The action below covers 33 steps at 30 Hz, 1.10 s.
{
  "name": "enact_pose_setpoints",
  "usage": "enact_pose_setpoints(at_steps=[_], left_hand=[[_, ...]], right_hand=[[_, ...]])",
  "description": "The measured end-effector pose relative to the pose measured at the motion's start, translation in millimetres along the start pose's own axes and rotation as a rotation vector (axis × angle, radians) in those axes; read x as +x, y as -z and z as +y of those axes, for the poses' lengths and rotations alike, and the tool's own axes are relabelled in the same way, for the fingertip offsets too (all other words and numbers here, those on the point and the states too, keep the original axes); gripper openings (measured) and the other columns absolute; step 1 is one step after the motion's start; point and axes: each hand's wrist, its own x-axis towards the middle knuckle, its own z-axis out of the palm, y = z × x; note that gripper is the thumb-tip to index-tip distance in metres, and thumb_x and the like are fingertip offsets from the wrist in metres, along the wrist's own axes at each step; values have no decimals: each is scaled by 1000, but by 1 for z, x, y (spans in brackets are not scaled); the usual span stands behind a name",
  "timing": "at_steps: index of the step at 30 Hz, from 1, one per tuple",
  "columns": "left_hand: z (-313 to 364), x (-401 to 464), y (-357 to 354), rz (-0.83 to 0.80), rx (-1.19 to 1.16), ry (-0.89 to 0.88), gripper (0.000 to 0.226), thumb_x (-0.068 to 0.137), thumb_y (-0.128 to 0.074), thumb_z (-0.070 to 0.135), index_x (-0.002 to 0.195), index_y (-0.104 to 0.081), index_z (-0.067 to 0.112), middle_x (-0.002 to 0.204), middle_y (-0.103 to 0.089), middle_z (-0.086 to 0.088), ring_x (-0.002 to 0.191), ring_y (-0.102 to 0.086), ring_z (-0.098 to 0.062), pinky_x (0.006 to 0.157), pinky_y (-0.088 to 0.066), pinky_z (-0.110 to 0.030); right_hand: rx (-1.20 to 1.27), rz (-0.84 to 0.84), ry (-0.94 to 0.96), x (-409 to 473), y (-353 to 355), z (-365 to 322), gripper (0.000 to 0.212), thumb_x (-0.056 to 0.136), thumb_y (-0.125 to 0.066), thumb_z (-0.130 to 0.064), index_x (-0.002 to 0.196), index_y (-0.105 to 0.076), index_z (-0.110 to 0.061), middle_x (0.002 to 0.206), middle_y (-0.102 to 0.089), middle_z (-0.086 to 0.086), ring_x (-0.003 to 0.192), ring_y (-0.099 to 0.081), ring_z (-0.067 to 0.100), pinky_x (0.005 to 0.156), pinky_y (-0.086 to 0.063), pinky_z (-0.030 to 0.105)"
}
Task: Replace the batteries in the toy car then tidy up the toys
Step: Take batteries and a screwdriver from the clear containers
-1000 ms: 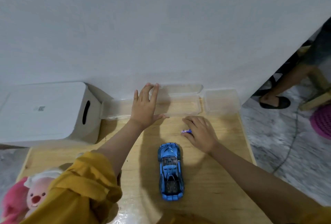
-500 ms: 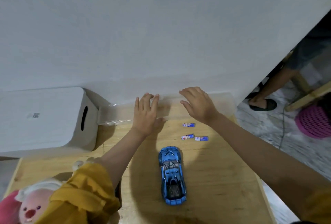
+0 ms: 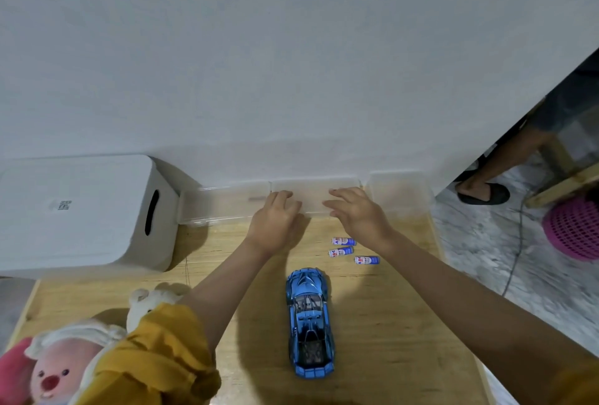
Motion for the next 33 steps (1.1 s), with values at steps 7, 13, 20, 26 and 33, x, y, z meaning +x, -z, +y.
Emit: enact_pose_setpoints(at_steps=[7, 13, 20, 26, 33], left_hand=[[-1, 1, -4, -89, 38, -5, 27, 67, -82, 10, 90, -69, 4, 98, -66, -21, 90, -65, -38, 37, -51, -31], [0, -8, 7, -16, -6, 37, 36, 83, -55, 34, 103, -66, 6, 110, -63, -20, 99, -63, -37, 81, -54, -49], [-38, -44, 27, 56, 11, 555, 63, 73, -79, 30, 125, -54, 2, 132, -48, -30, 118, -48, -47, 95, -46, -55], [-55, -56, 39, 38, -78, 828, 64, 82, -71, 34, 133, -42, 8, 137, -37, -20, 124, -35, -37, 90, -47, -45], [-78, -60, 40, 61, -202, 730, 45, 84, -63, 8, 128, -52, 3, 131, -44, -17, 119, -43, -35, 97, -41, -40]], right_hand=[[-13, 3, -34, -4, -5, 0, 30, 74, -76, -6, 100, -74, -20, 112, -69, 3, 100, -63, 29, 70, -56, 34], [-37, -151, -99, 2, 3, -14, 35, 89, -60, -22, 123, -60, -15, 136, -52, 4, 127, -42, 25, 97, -44, 39], [46, -148, 127, 33, -20, -74, 38, 89, -58, -18, 126, -56, -8, 136, -53, 9, 126, -49, 26, 96, -48, 41], [-43, -367, 211, 67, -49, -106, 44, 95, -48, -23, 138, -43, -14, 151, -34, 8, 140, -30, 22, 105, -40, 42], [-215, -374, 231, 73, -64, -116, 40, 85, -65, -26, 116, -58, 0, 133, -51, 22, 128, -46, 36, 79, -53, 51]])
